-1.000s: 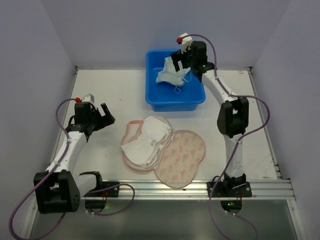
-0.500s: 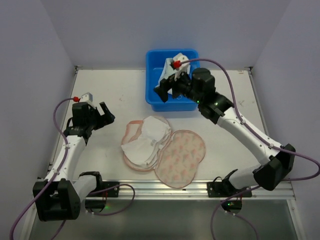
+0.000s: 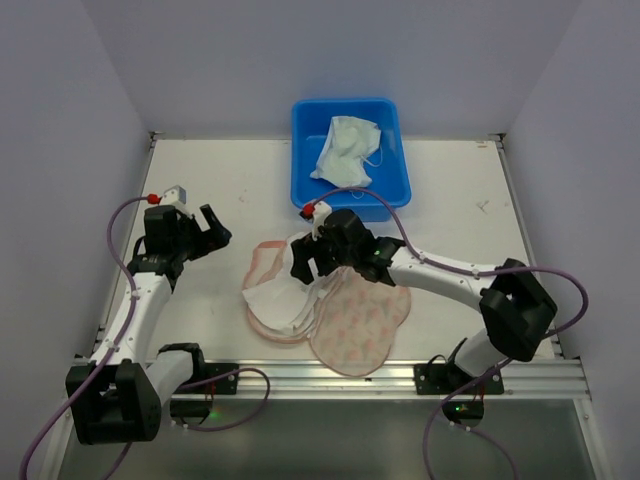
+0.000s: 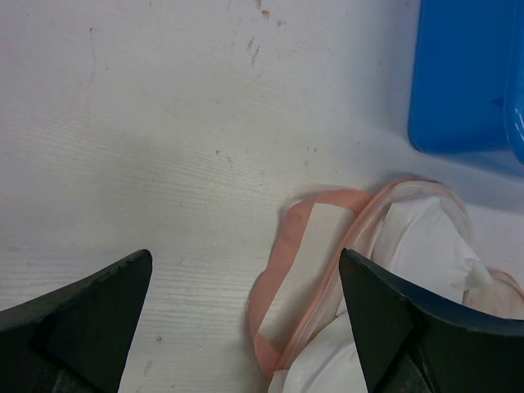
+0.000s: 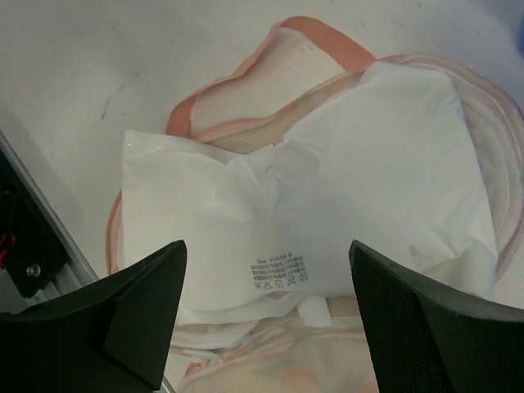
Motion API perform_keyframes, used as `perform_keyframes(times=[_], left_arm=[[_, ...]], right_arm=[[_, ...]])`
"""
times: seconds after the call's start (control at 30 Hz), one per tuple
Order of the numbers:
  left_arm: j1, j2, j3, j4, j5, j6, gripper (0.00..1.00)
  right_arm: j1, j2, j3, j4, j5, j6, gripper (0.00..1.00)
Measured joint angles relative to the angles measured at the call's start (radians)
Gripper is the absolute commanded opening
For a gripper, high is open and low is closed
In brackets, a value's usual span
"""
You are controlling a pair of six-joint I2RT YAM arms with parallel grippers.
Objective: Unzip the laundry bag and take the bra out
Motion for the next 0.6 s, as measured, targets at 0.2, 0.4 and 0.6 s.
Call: perform_keyframes(times=[0.2,0.4,0.6], left_arm=[[0.0,0.0,0.0,0.001,0.004,0.0,1.0],[0.0,0.0,0.0,0.001,0.008,0.0,1.0],[0.0,0.002,0.0,0.002,0.01,0.0,1.0]], right_arm=[[-0.015,0.058,0.003,0.037,0.098,0.023,0.72],[-0.079,0.179,0.07,0.031,0.127,-0.042,0.68],[-0.157,0.27,0.113,0.028,0.127,-0.08,0.7]])
